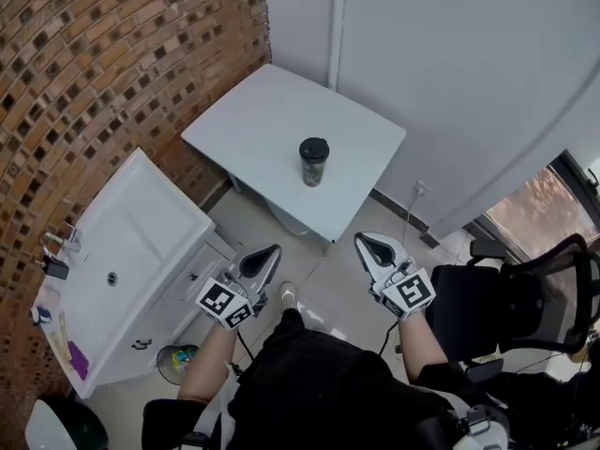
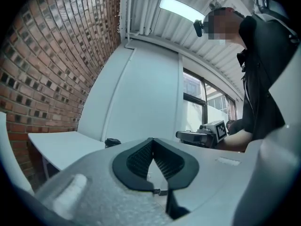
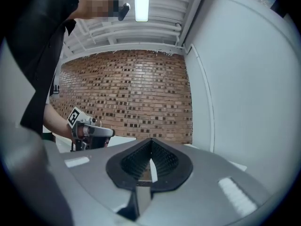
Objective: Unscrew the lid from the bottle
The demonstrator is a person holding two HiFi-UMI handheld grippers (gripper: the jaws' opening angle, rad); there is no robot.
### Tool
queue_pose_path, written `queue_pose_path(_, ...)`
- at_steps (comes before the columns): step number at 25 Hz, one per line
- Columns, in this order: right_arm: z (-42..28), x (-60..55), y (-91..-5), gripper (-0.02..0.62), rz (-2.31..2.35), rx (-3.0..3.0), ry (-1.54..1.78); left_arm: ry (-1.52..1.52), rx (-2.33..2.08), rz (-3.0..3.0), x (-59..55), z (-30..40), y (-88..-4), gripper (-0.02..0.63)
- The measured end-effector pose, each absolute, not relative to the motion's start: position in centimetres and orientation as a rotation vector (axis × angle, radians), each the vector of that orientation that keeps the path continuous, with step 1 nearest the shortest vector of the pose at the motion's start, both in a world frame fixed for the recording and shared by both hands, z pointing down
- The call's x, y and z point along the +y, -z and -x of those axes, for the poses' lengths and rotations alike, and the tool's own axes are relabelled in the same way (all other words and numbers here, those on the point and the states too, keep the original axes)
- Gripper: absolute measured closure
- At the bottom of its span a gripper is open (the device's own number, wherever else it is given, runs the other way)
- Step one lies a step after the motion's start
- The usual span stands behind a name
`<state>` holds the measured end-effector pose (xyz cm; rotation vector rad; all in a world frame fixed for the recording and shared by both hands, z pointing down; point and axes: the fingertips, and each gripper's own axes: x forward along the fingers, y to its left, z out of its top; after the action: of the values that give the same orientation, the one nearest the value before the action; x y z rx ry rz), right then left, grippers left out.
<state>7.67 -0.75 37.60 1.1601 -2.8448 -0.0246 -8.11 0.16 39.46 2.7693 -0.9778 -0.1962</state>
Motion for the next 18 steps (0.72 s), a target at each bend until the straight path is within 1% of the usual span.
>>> queue_pose_path(4,-6.3,-6.0,-37.5,0.591,-1.191,-2.823,0.046,0.124,-0.917,-2.830,-4.4,7.7,-39.7,0.604)
queue_pose_path(10,-4.9,-11.3,-36.4,0.591,-1.174,-2.809,0.112,0.155,-0.882,-2.872,-10.6,8.6,-39.3,0.604)
queue_pose_path(14,-4.7,-14.4,-36.7,0.591,-1.223,-2.817,0.073,0.150,-0.868,-2.864,-13.0,9.2,-39.4,0.604)
queue_pose_path(18,-3.2,-17.0,-36.8,0.591,-1.222,-2.811,0.119,0.137,-0.839,-2.874,-14.7,9.9,-39.6,0.604)
